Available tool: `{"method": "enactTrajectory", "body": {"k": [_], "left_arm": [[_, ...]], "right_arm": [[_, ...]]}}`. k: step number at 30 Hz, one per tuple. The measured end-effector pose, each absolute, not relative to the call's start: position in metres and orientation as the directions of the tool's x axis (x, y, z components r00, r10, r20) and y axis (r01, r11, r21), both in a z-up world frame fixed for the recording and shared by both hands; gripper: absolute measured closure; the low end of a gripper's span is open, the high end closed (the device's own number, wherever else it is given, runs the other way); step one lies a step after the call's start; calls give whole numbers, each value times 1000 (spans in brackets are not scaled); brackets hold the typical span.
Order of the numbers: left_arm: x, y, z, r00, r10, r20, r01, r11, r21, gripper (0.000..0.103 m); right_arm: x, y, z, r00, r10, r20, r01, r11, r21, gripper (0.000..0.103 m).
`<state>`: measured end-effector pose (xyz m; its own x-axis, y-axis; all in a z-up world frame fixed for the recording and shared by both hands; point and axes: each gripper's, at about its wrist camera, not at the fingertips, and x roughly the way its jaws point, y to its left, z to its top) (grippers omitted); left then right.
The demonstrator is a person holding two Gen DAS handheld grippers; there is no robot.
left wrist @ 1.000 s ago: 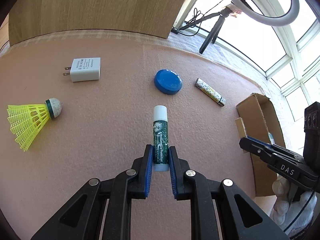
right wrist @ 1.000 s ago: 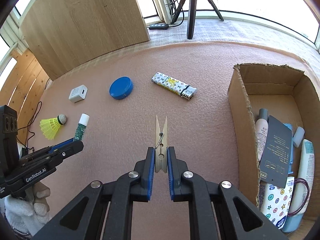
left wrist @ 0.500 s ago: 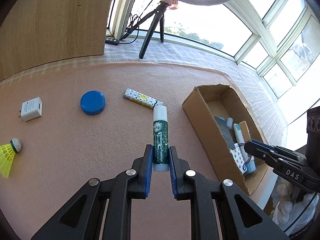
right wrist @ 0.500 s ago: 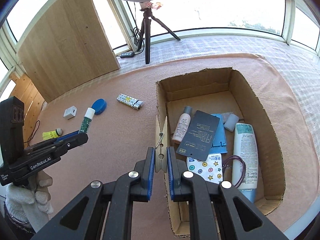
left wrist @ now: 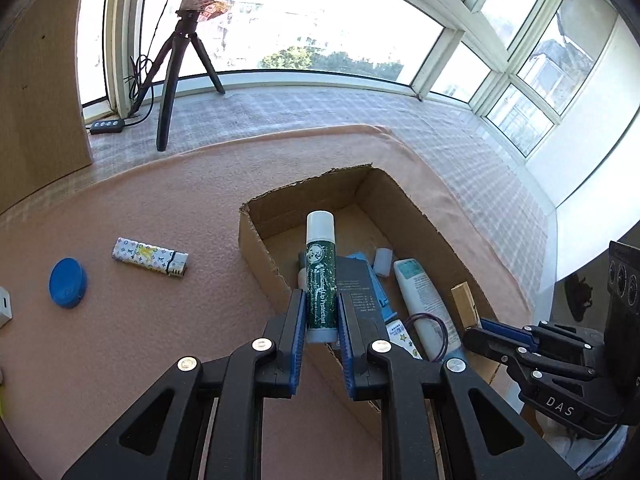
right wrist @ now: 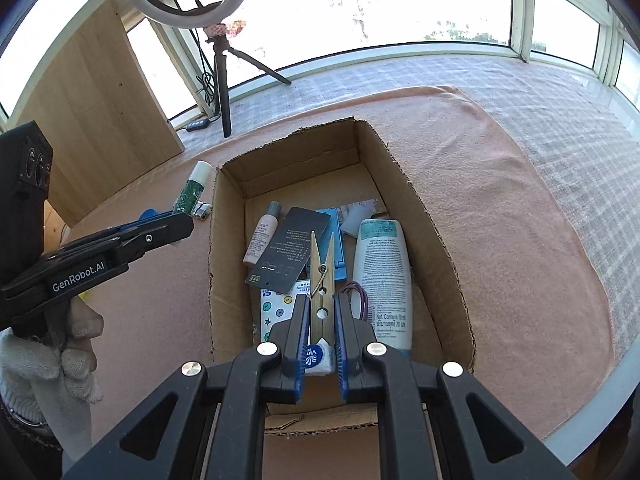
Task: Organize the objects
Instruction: 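Carry both items into the box and open the left and right grippers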
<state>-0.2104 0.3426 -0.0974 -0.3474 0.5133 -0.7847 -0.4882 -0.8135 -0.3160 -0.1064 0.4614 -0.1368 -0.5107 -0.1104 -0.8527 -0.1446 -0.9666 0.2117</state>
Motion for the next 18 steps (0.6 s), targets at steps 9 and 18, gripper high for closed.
{"method": "enactTrajectory", "body": {"k": [9, 18], "left_arm": [[-212, 375, -99, -330, 521, -787, -520, -797, -309, 85], [-210, 373, -93, -331, 528, -783, -515, -796, -319, 43]], "right_arm": [[-104, 469, -140, -508, -129, -852, -134, -965, 226, 92], [-101, 463, -131, -537, -120, -835, -115, -970, 213, 40]]}}
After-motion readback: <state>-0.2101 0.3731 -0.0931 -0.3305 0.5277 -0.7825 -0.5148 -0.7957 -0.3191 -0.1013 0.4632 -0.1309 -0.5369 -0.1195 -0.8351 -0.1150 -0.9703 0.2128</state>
